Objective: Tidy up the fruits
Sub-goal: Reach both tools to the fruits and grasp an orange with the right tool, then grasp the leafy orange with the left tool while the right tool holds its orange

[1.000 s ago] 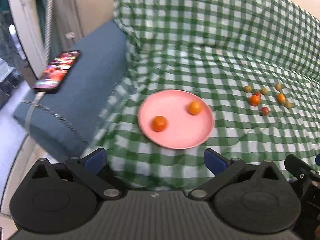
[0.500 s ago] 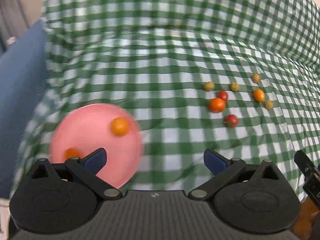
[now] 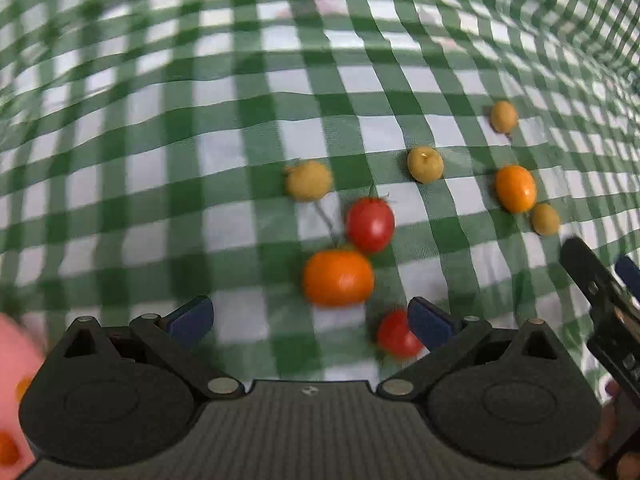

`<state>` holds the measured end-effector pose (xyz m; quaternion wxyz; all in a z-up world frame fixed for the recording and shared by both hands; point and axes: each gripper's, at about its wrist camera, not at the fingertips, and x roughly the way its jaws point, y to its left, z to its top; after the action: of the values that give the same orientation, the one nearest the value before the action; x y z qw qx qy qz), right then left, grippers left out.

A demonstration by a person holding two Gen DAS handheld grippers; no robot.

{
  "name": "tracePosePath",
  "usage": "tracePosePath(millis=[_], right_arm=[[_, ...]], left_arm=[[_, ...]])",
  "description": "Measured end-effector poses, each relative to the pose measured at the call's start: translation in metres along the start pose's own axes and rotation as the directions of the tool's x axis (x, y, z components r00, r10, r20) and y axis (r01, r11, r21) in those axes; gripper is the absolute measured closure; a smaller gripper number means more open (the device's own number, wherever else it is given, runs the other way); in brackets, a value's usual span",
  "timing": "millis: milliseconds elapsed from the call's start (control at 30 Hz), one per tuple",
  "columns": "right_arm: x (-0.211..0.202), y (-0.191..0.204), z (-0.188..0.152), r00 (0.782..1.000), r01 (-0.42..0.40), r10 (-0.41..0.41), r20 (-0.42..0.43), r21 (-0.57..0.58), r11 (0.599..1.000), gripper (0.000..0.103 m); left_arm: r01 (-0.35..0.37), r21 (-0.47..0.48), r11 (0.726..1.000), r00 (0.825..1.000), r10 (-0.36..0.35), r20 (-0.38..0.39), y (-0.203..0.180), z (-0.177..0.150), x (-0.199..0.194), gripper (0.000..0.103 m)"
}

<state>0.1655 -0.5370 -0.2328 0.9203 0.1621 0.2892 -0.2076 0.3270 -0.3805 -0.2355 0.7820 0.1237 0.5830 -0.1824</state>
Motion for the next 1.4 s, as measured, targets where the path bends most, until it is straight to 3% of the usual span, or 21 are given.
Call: tracePosePath(millis=[133,300,367,533,600,633,667,700,733,767,800,933,967,1000,1033,1067,1100,1167,1333,1367,1400], right_arm=[[0.053,0.013,0.012,0.999,-0.022,0.018,-0.051,-0.088,0.996,0.001],[0.110,0.025,0.018,0.985,-0.033,0.006,-0.170,-0.154,0.988,0.001],[0.114,0.033,0.016,0.991,-0.008,-0.020,-0.135,-0.210,0.978,0.001],[0.117,0.032,0.018,0.989,-0.009,-0.021,-0.145,-0.208,0.978,0.001],[0.115,0.033,0.017,0.988,0.002,-0.035,-0.148,-0.216,0.976,0.008],[0.110,0.033,0.016,0.990,0.007,-0.038,-0.137,-0.222,0.975,0.028],[0.106,0.035,0.016,0.992,0.006,-0.035,-0.123,-0.228,0.974,0.054],[0.103,0.038,0.015,0.993,0.003,-0.032,-0.117,-0.241,0.971,0.065],[0.101,0.042,0.013,0.993,0.002,-0.034,-0.117,-0.263,0.965,0.067],[0.100,0.045,0.012,0.992,0.013,-0.047,-0.114,-0.281,0.960,0.067],[0.099,0.047,0.011,0.993,0.021,-0.054,-0.108,-0.285,0.958,0.067],[0.086,0.046,0.014,0.996,0.008,-0.028,-0.083,-0.239,0.971,0.067],[0.080,0.046,0.015,0.997,0.011,-0.028,-0.072,-0.236,0.972,0.067],[0.078,0.046,0.016,0.997,0.012,-0.029,-0.068,-0.238,0.971,0.067],[0.072,0.046,0.016,0.997,0.010,-0.028,-0.072,-0.236,0.972,0.067],[0.068,0.045,0.016,0.996,0.010,-0.029,-0.079,-0.229,0.973,0.067],[0.068,0.043,0.016,0.996,0.010,-0.030,-0.088,-0.222,0.975,0.067],[0.068,0.041,0.014,0.994,0.010,-0.034,-0.107,-0.210,0.978,0.067],[0.068,0.040,0.005,0.991,0.002,-0.030,-0.129,-0.208,0.978,0.067],[0.067,0.041,0.004,0.992,0.002,-0.029,-0.124,-0.212,0.977,0.067],[0.066,0.041,0.003,0.992,-0.001,-0.027,-0.123,-0.217,0.976,0.067]], left_arm=[[-0.055,0.035,0.998,0.998,0.055,-0.013,-0.006,0.014,0.028,0.000],[-0.028,0.051,0.998,0.999,0.027,0.035,0.000,0.018,0.031,0.000],[-0.029,0.056,0.998,0.999,0.026,0.045,0.000,0.017,0.032,0.000],[-0.038,0.044,0.998,0.998,0.037,0.041,-0.004,0.020,0.032,0.000],[-0.035,0.039,0.999,0.999,0.034,0.027,-0.003,0.022,0.029,0.002],[-0.032,0.033,0.999,0.999,0.031,0.036,-0.002,0.021,0.025,0.008],[-0.028,0.033,0.999,0.998,0.026,0.055,-0.002,0.019,0.020,0.025],[-0.028,0.042,0.999,0.997,0.025,0.077,-0.003,0.017,0.014,0.044],[-0.013,0.044,0.999,0.996,0.010,0.083,-0.004,0.015,0.010,0.059],[0.003,0.032,0.999,0.997,-0.006,0.079,-0.003,0.015,0.006,0.096],[0.017,0.013,1.000,0.998,-0.018,0.061,-0.001,0.015,0.003,0.098],[0.040,-0.015,0.999,0.995,-0.038,0.087,0.009,0.009,-0.012,0.098],[0.031,-0.027,0.999,0.995,-0.029,0.091,0.012,0.007,-0.014,0.093],[0.036,-0.044,0.998,0.996,-0.032,0.088,0.017,0.005,-0.016,0.073],[0.062,-0.052,0.997,0.995,-0.058,0.075,0.021,0.004,-0.017,0.059],[0.094,-0.056,0.994,0.994,-0.090,0.065,0.025,0.002,-0.019,0.034],[0.120,-0.056,0.991,0.991,-0.116,0.066,0.027,-0.001,-0.023,0.015],[0.151,-0.039,0.988,0.986,-0.148,0.082,0.028,-0.010,-0.030,0.007],[0.093,0.014,0.996,0.995,-0.093,0.041,0.017,-0.020,-0.007,0.008],[0.083,0.006,0.997,0.996,-0.083,0.019,0.017,-0.021,0.000,0.030],[0.055,0.005,0.998,0.998,-0.056,0.005,0.015,-0.022,0.005,0.040]])
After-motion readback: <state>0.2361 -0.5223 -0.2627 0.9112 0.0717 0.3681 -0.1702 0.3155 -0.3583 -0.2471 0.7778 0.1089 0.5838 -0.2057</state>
